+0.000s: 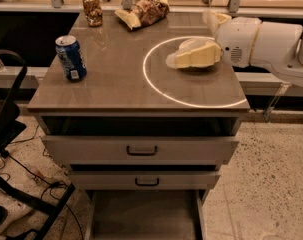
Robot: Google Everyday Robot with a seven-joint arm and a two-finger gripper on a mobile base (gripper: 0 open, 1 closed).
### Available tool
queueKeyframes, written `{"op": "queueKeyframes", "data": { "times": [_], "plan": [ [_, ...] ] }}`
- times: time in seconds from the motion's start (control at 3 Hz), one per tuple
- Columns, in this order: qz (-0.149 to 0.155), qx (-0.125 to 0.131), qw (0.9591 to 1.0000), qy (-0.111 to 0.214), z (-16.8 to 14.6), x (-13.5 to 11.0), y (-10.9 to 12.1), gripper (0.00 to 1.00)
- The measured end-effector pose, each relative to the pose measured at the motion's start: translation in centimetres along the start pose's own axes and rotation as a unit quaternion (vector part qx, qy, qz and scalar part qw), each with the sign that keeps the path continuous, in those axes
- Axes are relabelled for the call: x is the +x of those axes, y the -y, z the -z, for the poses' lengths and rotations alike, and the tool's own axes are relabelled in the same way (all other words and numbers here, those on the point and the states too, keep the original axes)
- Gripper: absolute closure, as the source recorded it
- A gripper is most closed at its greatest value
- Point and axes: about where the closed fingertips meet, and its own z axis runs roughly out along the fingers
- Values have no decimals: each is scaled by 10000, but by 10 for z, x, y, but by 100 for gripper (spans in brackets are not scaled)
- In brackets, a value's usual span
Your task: Place pepsi can into bottom drawer
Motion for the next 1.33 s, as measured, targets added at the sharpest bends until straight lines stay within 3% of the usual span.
{"op": "queueKeyframes", "data": {
  "times": [0.33,0.67,1.0,1.33],
  "plan": [
    [-5,12,10000,86,-3,-3,-3,0],
    [510,-83,9986,-143,-67,-8,-39,0],
    [857,-107,9949,-525,-150,7,-56,0],
    [723,-394,9949,-588,-223,25,-60,0]
  ]
}}
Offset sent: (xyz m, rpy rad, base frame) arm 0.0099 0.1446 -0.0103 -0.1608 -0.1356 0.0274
